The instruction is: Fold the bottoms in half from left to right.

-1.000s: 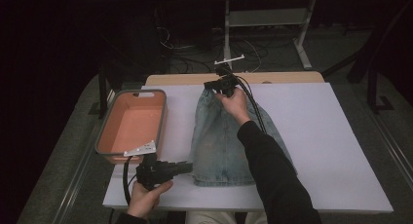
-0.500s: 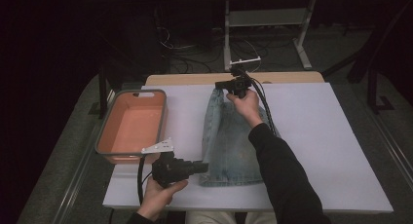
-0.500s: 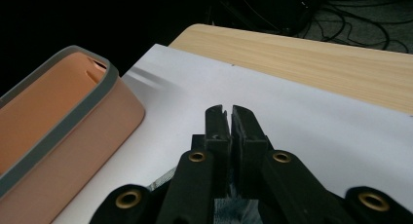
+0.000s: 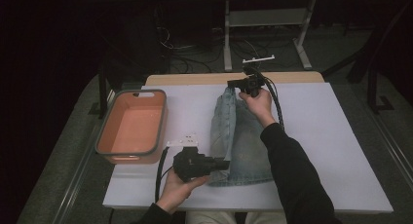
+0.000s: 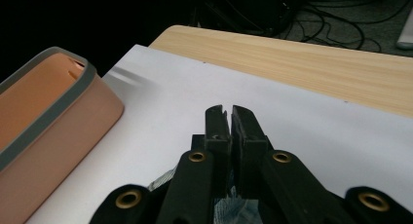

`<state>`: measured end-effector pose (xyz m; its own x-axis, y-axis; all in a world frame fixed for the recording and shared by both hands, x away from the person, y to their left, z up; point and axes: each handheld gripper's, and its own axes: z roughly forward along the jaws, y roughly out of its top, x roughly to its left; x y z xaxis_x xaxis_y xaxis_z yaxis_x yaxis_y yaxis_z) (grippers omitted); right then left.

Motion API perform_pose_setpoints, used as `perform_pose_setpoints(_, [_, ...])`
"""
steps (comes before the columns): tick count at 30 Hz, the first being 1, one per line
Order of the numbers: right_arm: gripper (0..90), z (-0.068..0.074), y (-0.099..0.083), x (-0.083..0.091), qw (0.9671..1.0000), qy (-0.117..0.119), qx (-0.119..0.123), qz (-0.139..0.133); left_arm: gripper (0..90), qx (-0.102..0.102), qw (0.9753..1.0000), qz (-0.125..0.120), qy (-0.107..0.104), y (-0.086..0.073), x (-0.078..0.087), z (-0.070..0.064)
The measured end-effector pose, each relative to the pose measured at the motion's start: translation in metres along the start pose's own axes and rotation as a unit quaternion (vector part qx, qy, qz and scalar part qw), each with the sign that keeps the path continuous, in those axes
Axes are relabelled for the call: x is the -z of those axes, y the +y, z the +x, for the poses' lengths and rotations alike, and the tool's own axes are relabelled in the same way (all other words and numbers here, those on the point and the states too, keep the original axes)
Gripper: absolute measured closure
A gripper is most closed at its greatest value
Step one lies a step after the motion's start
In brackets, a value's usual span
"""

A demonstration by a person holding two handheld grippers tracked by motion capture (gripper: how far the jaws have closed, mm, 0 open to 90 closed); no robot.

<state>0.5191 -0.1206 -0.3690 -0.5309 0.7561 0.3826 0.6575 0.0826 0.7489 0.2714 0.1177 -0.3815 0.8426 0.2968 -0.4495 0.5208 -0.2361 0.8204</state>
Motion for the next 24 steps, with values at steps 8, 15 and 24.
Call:
perform_pose_setpoints(8, [86.0, -0.016, -0.003, 0.01, 0.9999, -0.01, -0.011, 0.001, 83.7, -0.012, 0.9998, 0.012, -0.012, 0.008, -0.03, -0.002])
perform_pose_setpoints(15, [86.0, -0.03, -0.008, 0.014, 0.9998, -0.017, -0.013, 0.006, 83.7, -0.016, 0.9995, 0.02, -0.019, 0.012, -0.054, -0.002])
perform_pose_setpoints(24, [86.0, -0.043, -0.011, 0.019, 0.9995, -0.024, -0.017, 0.011, 83.7, -0.023, 0.9991, 0.029, -0.021, 0.015, -0.076, -0.003])
